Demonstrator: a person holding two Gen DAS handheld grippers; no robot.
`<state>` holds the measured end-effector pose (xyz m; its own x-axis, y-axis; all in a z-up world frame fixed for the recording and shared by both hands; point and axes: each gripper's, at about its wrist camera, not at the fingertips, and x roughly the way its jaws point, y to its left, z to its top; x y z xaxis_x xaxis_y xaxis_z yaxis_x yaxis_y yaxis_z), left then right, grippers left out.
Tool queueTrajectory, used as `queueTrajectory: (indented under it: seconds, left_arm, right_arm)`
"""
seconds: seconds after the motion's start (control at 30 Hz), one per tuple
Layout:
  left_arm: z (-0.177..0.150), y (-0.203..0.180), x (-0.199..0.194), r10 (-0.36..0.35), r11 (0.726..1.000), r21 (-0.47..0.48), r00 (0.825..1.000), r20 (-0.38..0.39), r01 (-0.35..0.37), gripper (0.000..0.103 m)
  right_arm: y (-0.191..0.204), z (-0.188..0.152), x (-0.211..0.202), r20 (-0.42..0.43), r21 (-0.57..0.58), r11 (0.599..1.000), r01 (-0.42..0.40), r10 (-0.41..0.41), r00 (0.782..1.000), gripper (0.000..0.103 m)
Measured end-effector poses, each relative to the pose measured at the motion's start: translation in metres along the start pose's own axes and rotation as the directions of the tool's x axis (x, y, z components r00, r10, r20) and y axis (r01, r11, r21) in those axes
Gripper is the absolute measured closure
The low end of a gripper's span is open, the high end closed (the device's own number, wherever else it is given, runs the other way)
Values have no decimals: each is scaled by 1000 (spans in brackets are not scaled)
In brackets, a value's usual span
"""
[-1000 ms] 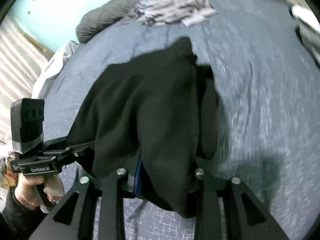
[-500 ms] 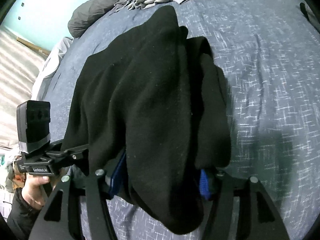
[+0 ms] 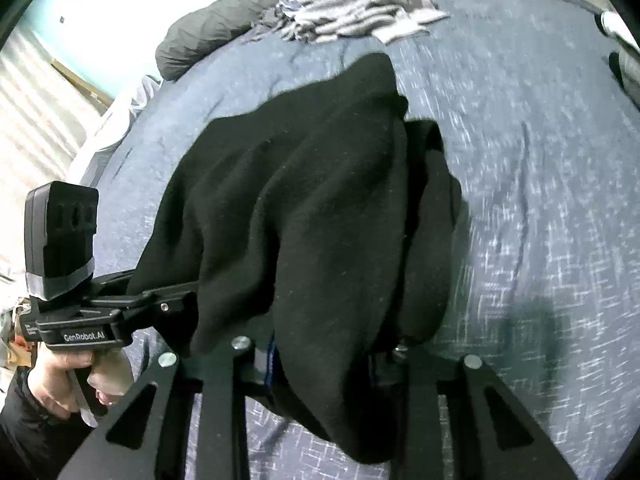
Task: Fold clothes
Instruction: 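Carry the black hoodie with both tools over the folded white clothes stack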
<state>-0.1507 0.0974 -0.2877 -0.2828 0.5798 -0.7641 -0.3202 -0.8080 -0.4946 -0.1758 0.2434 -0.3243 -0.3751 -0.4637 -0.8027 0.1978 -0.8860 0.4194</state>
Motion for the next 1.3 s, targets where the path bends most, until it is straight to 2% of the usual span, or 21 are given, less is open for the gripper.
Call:
queueTrajectory:
  seconds: [0.3, 0.7, 1.3]
  left_arm:
    - [27, -40, -38, 8, 999, 49, 998, 67, -11, 53]
    - [57, -113, -73, 0, 991, 130, 992, 127, -17, 53]
    - [80, -235, -74, -33, 971, 238, 987, 158, -5, 53]
  right_arm:
    - [15, 20, -43, 72, -52, 998, 18, -14, 997, 74]
    - [20, 36, -128, 167, -94, 995, 42, -26, 986, 74]
    - [-9, 41, -237, 264, -104, 982, 156, -124, 957, 74]
